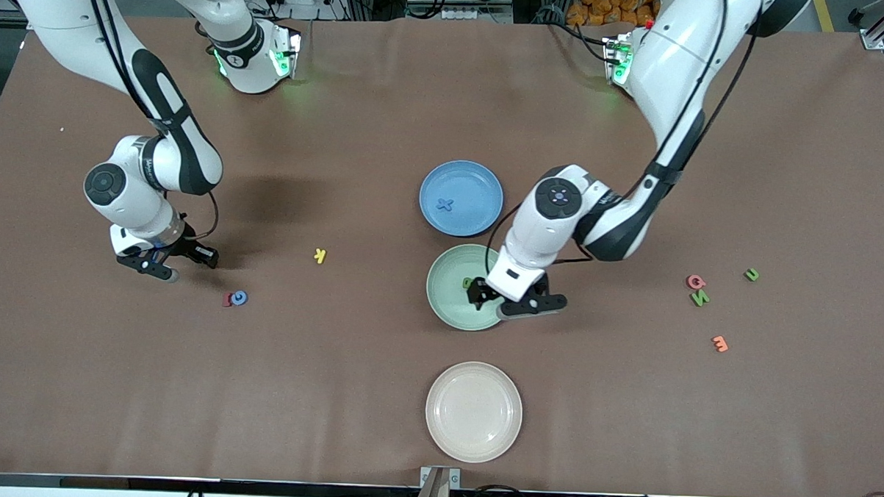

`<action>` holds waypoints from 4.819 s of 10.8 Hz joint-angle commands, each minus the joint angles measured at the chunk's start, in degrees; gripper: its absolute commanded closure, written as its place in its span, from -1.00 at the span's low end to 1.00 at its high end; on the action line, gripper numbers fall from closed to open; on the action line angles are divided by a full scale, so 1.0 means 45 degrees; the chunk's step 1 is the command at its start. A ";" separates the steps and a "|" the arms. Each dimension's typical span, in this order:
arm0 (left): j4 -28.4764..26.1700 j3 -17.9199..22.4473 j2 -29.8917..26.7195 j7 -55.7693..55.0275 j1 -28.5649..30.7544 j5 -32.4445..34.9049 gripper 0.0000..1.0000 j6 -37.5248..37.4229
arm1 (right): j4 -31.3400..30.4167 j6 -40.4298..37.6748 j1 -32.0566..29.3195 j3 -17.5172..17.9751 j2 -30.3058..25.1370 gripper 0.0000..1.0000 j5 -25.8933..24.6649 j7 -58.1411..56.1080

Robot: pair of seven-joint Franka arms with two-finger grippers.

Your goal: Sort letters by color into matching plates

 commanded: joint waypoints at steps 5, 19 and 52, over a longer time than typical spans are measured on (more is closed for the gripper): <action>-0.0732 -0.0151 -0.2412 0.2708 0.2473 0.0414 -1.00 -0.3573 | 0.0551 -0.1813 0.0584 0.1374 -0.1503 0.23 -0.0128 -0.1475; -0.3725 -0.0054 -0.2770 0.1792 0.7415 0.0396 -1.00 -0.2951 | 0.3716 -0.3323 0.7631 0.1845 -0.0120 0.24 -0.0031 -0.1338; -0.2848 -0.1728 -0.2431 0.1752 0.6501 0.1139 1.00 -0.3434 | 0.5418 -0.7385 0.3031 0.0127 -0.1054 -1.00 -0.0167 -0.4123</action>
